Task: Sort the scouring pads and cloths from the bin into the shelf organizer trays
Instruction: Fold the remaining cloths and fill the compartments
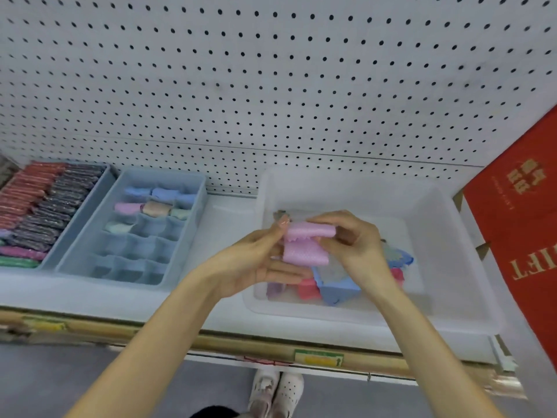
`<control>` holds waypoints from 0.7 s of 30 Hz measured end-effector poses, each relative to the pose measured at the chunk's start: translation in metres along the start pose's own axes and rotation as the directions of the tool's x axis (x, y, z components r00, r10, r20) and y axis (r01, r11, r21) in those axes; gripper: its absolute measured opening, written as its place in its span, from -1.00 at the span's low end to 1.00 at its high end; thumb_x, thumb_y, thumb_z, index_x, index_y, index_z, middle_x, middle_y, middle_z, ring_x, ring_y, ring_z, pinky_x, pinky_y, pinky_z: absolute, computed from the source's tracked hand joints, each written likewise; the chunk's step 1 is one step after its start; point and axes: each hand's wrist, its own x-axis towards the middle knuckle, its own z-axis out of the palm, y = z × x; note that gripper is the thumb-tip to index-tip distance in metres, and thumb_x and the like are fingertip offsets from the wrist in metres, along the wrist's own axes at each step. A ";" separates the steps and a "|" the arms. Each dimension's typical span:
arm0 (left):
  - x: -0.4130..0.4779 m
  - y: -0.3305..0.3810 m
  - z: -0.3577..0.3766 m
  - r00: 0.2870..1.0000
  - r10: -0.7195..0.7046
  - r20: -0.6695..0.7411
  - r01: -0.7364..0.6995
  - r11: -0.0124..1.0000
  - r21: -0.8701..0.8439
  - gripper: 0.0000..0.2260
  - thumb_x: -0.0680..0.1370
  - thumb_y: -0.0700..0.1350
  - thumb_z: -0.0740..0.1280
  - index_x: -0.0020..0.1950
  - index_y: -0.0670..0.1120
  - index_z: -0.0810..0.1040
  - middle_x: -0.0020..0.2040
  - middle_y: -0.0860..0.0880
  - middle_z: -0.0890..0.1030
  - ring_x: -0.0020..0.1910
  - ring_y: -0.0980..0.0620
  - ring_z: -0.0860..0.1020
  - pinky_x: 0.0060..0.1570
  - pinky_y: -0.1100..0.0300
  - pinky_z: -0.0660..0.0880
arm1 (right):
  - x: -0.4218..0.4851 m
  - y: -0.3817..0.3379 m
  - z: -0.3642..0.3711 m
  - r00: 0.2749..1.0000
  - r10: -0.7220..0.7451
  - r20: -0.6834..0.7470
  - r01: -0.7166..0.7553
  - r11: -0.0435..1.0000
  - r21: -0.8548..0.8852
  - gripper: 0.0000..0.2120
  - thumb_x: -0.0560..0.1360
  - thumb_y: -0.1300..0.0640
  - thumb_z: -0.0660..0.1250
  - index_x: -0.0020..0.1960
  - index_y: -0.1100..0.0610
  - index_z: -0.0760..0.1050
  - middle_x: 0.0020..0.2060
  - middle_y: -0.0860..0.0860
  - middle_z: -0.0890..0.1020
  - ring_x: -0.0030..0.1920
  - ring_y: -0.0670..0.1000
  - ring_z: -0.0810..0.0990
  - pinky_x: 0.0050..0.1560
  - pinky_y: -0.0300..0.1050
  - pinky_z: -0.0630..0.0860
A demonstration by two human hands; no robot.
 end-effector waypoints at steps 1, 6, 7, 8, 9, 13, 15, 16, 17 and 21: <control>0.000 0.000 -0.001 1.000 -0.012 -0.023 0.010 0.999 -0.045 -0.44 0.47 0.23 0.16 0.25 -0.15 0.53 0.08 -0.22 0.67 0.06 -0.17 0.65 0.03 0.10 0.61 | 0.001 0.004 0.002 0.998 -0.051 0.034 0.052 0.998 -0.033 -0.55 0.29 0.46 0.33 -0.09 -0.06 0.65 -0.09 -0.08 0.62 -0.03 -0.01 0.62 -0.02 -0.17 0.53; -0.007 -0.005 -0.019 0.988 -0.001 -0.152 -0.023 0.988 -0.155 -0.69 0.64 -0.07 0.21 0.23 -0.26 0.55 0.07 -0.22 0.67 0.05 -0.12 0.66 -0.03 0.20 0.61 | 0.005 0.010 0.017 0.959 -0.193 0.208 0.244 0.936 -0.255 -0.46 0.27 0.45 0.25 0.04 -0.08 0.63 0.09 -0.11 0.52 0.13 -0.20 0.52 0.10 -0.31 0.46; -0.009 -0.008 -0.024 0.984 0.009 -0.179 -0.036 0.988 -0.152 -0.73 0.63 -0.13 0.23 0.23 -0.28 0.54 0.07 -0.23 0.67 0.04 -0.13 0.66 -0.05 0.21 0.61 | 0.005 0.009 0.022 0.956 -0.181 0.233 0.240 0.935 -0.261 -0.47 0.26 0.43 0.22 0.02 -0.07 0.64 0.12 -0.06 0.51 0.15 -0.21 0.52 0.11 -0.31 0.45; -0.012 -0.010 -0.030 0.978 0.026 -0.207 -0.057 0.988 -0.144 -0.75 0.63 -0.17 0.24 0.21 -0.29 0.54 0.06 -0.24 0.67 0.02 -0.13 0.67 -0.08 0.22 0.61 | 0.006 0.006 0.028 0.956 -0.145 0.256 0.209 0.947 -0.243 -0.47 0.26 0.41 0.20 0.00 -0.07 0.66 0.13 -0.03 0.51 0.16 -0.23 0.51 0.12 -0.32 0.45; -0.015 -0.012 -0.035 0.970 0.051 -0.237 -0.084 0.988 -0.130 -0.76 0.62 -0.20 0.25 0.20 -0.29 0.54 0.06 -0.25 0.66 0.01 -0.14 0.67 -0.10 0.22 0.61 | 0.006 0.001 0.033 0.955 -0.095 0.279 0.153 0.969 -0.195 -0.49 0.25 0.39 0.17 -0.04 -0.06 0.67 0.14 0.00 0.52 0.16 -0.25 0.51 0.11 -0.34 0.44; -0.029 -0.018 -0.062 0.923 0.169 -0.345 -0.142 0.985 0.102 -0.83 0.58 -0.17 0.33 0.11 -0.22 0.57 -0.04 -0.15 0.69 -0.11 -0.04 0.68 -0.14 0.16 0.63 | 0.014 -0.011 0.066 0.941 0.123 0.315 -0.128 0.992 -0.003 -0.75 0.39 0.28 0.26 -0.04 0.06 0.61 -0.13 -0.15 0.66 -0.13 -0.27 0.59 -0.11 -0.41 0.43; -0.033 -0.022 -0.081 0.901 0.221 -0.373 -0.144 0.964 0.225 -0.88 0.56 -0.17 0.37 0.02 -0.21 0.54 -0.16 -0.06 0.66 -0.15 0.04 0.62 -0.09 0.16 0.60 | 0.023 -0.007 0.088 0.928 0.175 0.329 -0.145 0.983 -0.114 -0.78 0.40 0.18 0.41 0.00 -0.04 0.56 -0.15 -0.21 0.66 -0.11 -0.20 0.61 -0.10 -0.35 0.45; -0.036 -0.023 -0.091 0.897 0.235 -0.373 -0.150 0.958 0.242 -0.89 0.55 -0.18 0.38 -0.01 -0.21 0.53 -0.18 -0.04 0.64 -0.14 0.05 0.60 -0.07 0.19 0.59 | 0.027 -0.004 0.100 0.911 0.205 0.358 -0.148 0.972 -0.181 -0.74 0.38 0.16 0.46 0.02 -0.06 0.55 -0.14 -0.17 0.66 -0.08 -0.15 0.61 -0.09 -0.31 0.46; -0.039 -0.025 -0.102 0.899 0.238 -0.368 -0.159 0.959 0.233 -0.91 0.54 -0.20 0.38 -0.02 -0.21 0.53 -0.16 -0.06 0.65 -0.12 0.04 0.60 -0.06 0.19 0.59 | 0.032 -0.004 0.111 0.889 0.238 0.391 -0.159 0.961 -0.224 -0.73 0.39 0.18 0.49 0.04 -0.04 0.56 -0.14 -0.11 0.66 -0.09 -0.12 0.61 -0.10 -0.29 0.47; -0.059 -0.034 -0.161 0.919 0.211 -0.334 -0.174 0.975 0.137 -0.77 0.49 -0.19 0.46 0.10 -0.24 0.58 -0.01 -0.18 0.67 -0.05 -0.01 0.65 -0.06 0.21 0.59 | 0.053 -0.006 0.159 0.838 0.295 0.459 -0.219 0.953 -0.211 -0.80 0.41 0.30 0.47 0.01 0.15 0.62 -0.16 0.05 0.69 -0.16 -0.12 0.60 -0.12 -0.27 0.48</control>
